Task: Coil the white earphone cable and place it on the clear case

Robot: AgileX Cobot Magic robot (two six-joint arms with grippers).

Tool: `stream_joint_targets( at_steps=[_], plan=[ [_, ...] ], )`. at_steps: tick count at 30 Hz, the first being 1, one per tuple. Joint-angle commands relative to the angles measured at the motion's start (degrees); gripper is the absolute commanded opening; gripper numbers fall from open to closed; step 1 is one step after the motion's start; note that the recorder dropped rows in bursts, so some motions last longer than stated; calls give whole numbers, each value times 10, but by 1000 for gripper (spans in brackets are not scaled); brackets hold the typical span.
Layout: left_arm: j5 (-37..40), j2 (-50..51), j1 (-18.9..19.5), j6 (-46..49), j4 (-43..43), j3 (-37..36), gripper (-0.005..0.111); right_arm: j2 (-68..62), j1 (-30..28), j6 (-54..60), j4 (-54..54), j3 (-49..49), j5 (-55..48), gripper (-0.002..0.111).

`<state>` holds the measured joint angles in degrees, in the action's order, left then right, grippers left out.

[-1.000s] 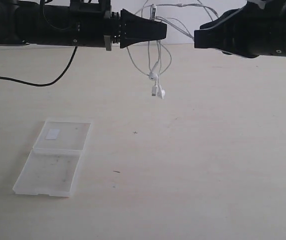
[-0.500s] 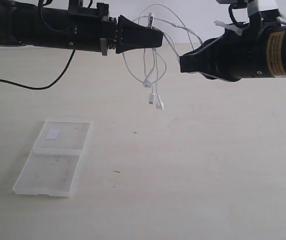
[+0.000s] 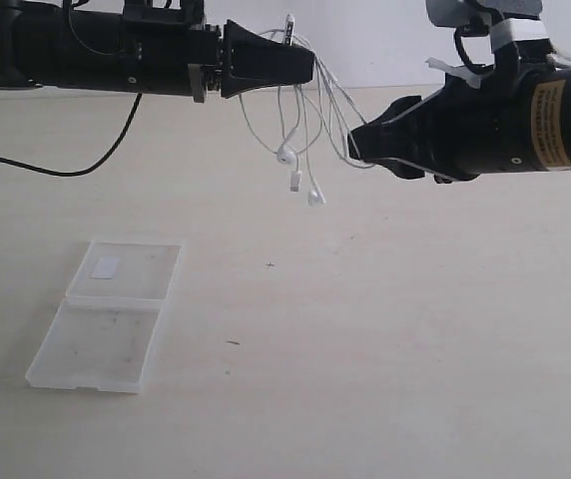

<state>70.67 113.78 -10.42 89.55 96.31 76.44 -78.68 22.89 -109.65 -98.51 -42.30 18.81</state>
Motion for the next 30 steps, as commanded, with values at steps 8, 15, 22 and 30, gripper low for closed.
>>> stream_joint_targets(
  at_steps=[8,15,22,30],
  plan=[
    [-7,-7,8,3,36,4,0,10,-2,28,-14,8,31,57],
    [-7,-7,13,4,36,4,0,32,-2,31,-14,8,19,75],
    [-7,-7,13,7,25,4,0,33,-2,24,-14,8,-54,72],
    [-7,-7,13,7,21,4,0,33,-2,16,-3,-11,-97,71]
  ],
)
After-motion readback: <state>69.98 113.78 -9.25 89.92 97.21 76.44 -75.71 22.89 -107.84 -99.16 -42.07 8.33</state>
